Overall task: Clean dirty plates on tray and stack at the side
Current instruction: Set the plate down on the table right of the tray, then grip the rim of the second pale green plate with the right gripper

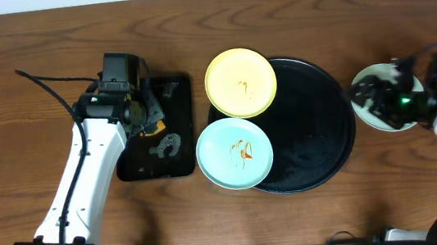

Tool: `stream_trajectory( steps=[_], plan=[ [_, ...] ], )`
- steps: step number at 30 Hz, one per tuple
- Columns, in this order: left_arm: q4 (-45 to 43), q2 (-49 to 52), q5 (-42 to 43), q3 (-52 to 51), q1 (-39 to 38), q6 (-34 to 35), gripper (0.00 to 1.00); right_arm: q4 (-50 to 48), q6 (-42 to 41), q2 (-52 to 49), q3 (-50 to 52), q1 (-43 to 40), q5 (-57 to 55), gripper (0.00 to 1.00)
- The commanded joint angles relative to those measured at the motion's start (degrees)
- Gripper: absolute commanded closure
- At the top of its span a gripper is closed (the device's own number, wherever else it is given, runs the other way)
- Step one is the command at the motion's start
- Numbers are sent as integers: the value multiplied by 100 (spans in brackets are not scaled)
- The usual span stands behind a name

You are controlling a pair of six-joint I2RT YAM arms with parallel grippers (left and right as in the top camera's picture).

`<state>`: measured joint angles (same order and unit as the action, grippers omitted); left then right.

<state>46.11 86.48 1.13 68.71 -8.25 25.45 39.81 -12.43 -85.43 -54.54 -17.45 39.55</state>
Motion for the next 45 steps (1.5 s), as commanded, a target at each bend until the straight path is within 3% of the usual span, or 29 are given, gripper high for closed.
stream_trajectory(
  steps=[1, 3, 6, 12, 20, 22, 24, 32, 38, 41, 45],
  plan=[
    [15, -74, -55, -24, 37, -35, 92, 125, 227, 87, 72, 501, 398, 1],
    [15, -74, -55, -24, 37, -35, 92, 138, 223, 87, 160, 839, 398, 1],
    [13, -74, -52, -24, 37, -35, 92, 105, 144, 87, 348, 1440, 39, 15],
    [15, -74, -52, -24, 37, -35, 92, -133, -345, 87, 848, 2599, -719, 27],
    [17, -74, -52, -24, 35, -35, 92, -1049, -1626, 87, 1427, 3827, -1252, 43],
    [17, -74, -52, -24, 35, -35, 92, -1274, -1808, 87, 1508, 4063, -1281, 51],
    [17, -74, -52, -24, 37, -35, 92, -1438, -2048, 87, 1563, 4234, -1329, 59],
    [61, -74, -52, -24, 35, -35, 92, -1478, -3025, 85, 1679, 4682, -2024, 67],
    [85, -74, -52, -22, 35, -35, 92, -1497, -3392, 83, 1679, 4756, -2153, 80],
    [105, -74, -50, -24, 35, -35, 92, -1495, -3407, 81, 1679, 4756, -2214, 99],
    [111, -74, -48, -24, 35, -35, 92, -1552, -3407, 83, 1679, 4745, -2479, 99]
  ],
)
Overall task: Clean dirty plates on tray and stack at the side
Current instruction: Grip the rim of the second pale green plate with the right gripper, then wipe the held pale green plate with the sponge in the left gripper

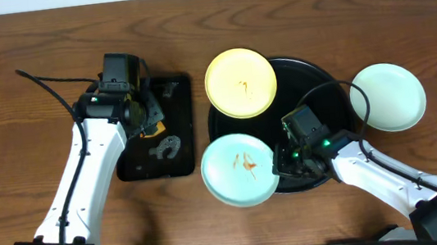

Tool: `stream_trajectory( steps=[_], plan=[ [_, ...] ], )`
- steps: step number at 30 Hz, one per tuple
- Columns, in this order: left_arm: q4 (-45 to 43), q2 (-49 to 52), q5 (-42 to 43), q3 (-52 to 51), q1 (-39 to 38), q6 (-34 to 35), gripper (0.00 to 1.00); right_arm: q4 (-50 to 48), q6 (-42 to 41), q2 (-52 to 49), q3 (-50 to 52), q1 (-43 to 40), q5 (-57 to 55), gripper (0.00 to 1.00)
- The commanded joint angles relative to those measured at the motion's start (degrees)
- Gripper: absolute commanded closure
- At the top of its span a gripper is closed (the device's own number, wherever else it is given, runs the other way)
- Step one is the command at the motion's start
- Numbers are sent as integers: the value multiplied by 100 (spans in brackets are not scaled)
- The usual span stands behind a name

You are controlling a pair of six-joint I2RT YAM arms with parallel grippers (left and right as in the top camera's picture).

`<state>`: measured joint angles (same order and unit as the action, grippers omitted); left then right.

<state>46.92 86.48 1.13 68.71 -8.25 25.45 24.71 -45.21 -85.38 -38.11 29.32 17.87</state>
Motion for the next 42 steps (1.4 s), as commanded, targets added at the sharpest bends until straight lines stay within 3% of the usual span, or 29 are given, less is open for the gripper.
stream_trajectory(
  steps=[1, 8, 11, 16, 27, 42],
  plan=[
    [31, -74, -20, -24, 35, -33, 92, -74, -125, 79, 35, 57, -428, 99],
    [-186, -74, 1117, -24, -114, -140, 92, -66, 374, 247, 28, -361, -1252, 99],
    [-437, -74, 1631, -22, -420, -275, 92, -4, 704, 413, 28, -573, -1504, 99],
    [-857, -37, 1770, -24, -1270, -208, 93, 404, 717, 474, 31, -732, -2081, 99],
    [-1932, 1029, 1731, -24, -3032, 1248, 92, 901, 717, 474, 31, -737, -2177, 99],
    [-3045, 2441, 1799, -24, -4048, 2317, 93, 975, 715, 474, 31, -739, -2194, 99]
  ],
)
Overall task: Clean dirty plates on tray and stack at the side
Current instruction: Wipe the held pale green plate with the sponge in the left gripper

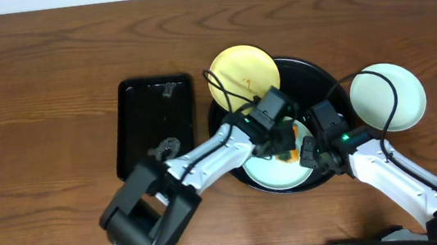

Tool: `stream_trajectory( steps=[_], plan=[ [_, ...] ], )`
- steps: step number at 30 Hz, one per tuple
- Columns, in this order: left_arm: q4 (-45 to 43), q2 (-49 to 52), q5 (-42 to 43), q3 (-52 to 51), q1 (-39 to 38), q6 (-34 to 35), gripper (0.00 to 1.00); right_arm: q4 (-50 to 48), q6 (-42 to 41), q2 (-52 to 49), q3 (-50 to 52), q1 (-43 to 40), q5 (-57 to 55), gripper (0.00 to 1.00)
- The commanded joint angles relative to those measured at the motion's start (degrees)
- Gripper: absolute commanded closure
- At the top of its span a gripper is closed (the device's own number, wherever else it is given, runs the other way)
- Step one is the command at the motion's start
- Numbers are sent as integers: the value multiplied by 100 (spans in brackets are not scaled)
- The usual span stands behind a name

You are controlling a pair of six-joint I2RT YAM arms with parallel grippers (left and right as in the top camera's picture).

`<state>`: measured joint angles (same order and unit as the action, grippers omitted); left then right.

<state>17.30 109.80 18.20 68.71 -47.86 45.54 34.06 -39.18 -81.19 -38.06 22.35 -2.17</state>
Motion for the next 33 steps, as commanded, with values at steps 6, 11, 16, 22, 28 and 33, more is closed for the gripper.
stream_trajectory(
  steps=[6, 11, 16, 22, 28, 33],
  plan=[
    [-385, 247, 308, -24, -175, 385, 92, 98, 114, 55, 26, -42, -192, 99],
    [-415, 363, 396, -24, -181, 553, 92, 107, 111, 55, 26, -42, -190, 99],
    [-455, 570, 599, -24, -232, 621, 92, 116, 111, 55, 26, -42, -190, 99],
    [-398, 542, 120, -22, 35, 114, 92, 162, 111, 55, 26, -42, -190, 99],
    [9, 452, -549, -22, 601, -428, 93, 195, 111, 55, 26, -42, -190, 99],
    [529, 195, -516, -22, 907, -931, 93, 195, 111, 55, 26, -42, -192, 99]
  ],
)
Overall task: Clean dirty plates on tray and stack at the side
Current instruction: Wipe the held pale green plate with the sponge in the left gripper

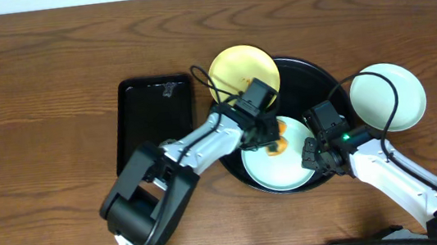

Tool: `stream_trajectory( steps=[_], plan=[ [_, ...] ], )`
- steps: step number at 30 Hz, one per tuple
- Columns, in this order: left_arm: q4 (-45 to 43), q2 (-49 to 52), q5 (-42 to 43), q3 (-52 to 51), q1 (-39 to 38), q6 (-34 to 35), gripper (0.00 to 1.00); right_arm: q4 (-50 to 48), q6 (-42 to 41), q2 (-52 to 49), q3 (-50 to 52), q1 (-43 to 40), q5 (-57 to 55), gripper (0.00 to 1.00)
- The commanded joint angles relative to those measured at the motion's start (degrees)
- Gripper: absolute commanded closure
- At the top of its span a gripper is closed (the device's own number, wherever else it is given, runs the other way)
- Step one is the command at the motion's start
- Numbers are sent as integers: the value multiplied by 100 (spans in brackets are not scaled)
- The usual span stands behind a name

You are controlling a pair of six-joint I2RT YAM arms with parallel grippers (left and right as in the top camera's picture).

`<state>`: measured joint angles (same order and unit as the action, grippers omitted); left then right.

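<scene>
A light blue plate (277,169) lies inside the round black tray (326,85). My left gripper (272,138) is shut on an orange sponge (279,143), pressed on the plate's upper part. At the plate's right rim, my right gripper (310,155) is shut on the edge. The plate's bare part shows no stain; the rest is hidden under the sponge and fingers. A yellow plate (238,66) with a small orange smear leans on the tray's upper left rim. A pale green plate (389,96) sits on the table to the tray's right.
A black rectangular tray (148,118) lies left of the round tray, with a small grey item (168,89) at its far end. My left arm (196,141) crosses its near right corner. Cables loop over the yellow plate and the round tray.
My left gripper has moved the sponge a little up and left on the light blue plate. The right gripper still grips the plate's right rim in the same place.
At first my left gripper held the sponge over the rectangular tray while the right gripper was at the pale green plate on the right. Then the right gripper was at the stained blue plate. Later that plate lay mid-tray with the sponge on it, as now.
</scene>
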<state>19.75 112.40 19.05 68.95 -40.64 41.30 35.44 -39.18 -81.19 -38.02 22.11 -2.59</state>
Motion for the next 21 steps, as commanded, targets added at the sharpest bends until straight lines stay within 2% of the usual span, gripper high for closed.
stream_trajectory(
  steps=[1, 5, 9, 14, 18, 21],
  plan=[
    [433, -177, -568, -46, 210, -627, 92, 57, 111, 55, 22, -17, -151, 99],
    [1019, -798, -339, -46, 205, -1060, 92, 55, 109, 55, 22, -17, -190, 99],
    [1189, -1355, -302, -46, 188, -1060, 93, 55, 109, 55, 22, -17, -188, 99],
    [957, -1384, -328, -46, 81, -452, 92, 59, 109, 55, 22, -17, -188, 99],
    [817, -1032, -319, -46, -48, 525, 92, 57, 107, 55, 22, -17, -188, 99],
    [560, -678, -90, -46, -238, 861, 93, 59, 109, 55, 22, -17, -188, 99]
  ],
)
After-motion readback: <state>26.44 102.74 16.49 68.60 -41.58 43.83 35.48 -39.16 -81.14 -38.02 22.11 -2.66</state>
